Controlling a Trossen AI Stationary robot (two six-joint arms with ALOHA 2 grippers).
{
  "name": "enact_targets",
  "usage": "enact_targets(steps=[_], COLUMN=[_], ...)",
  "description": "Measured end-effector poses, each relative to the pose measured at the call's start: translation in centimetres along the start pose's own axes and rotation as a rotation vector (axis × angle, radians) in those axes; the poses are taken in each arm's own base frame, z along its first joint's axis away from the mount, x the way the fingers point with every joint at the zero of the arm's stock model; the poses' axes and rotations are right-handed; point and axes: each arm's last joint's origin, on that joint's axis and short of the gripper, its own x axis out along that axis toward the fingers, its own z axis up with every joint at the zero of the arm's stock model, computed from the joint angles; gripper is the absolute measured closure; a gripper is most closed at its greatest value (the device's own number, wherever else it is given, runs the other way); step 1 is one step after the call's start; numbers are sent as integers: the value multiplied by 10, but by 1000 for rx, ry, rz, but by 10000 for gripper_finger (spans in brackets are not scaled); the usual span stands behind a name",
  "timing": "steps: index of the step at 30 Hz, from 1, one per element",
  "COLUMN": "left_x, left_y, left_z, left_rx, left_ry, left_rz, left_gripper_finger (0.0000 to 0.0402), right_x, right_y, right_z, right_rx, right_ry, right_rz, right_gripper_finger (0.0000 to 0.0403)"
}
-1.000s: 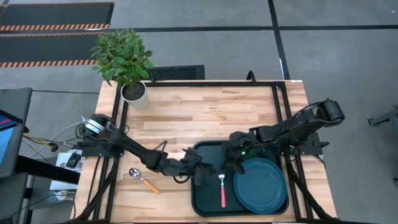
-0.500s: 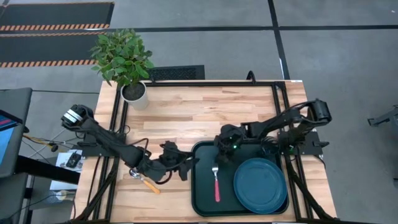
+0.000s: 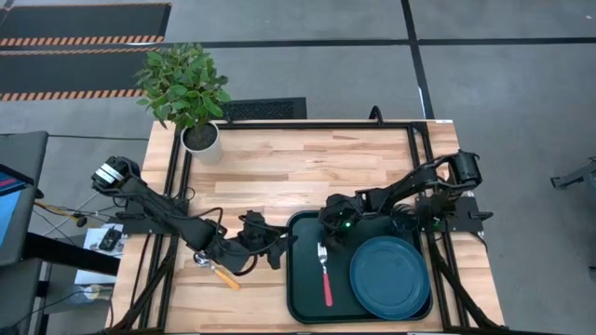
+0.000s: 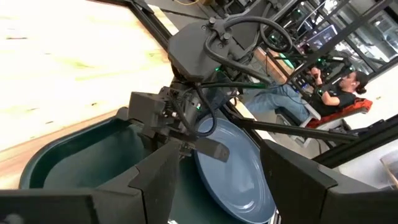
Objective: Pick and place plate/cup/fork/spoon on tray
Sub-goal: Put the pink fork on the black tray, then put the yellow spoon on the black tray
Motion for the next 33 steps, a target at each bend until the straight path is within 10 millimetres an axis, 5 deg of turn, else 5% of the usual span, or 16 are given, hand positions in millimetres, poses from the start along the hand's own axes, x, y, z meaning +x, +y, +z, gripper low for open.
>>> enact_targets(steps=[25,33], left_x=[0,0], left_y=[1,2], left_z=[0,-1], left_rx=[7,12], left_ry=[4,9], left_rz=[6,14], left_gripper_finger=[189,189], right_x=[-1,-1], right_y=[1,6], right_z=[-1,9], right_rx=[11,12], right_ry=[12,65], right_rz=[1,-26], right_gripper_finger=[260,250])
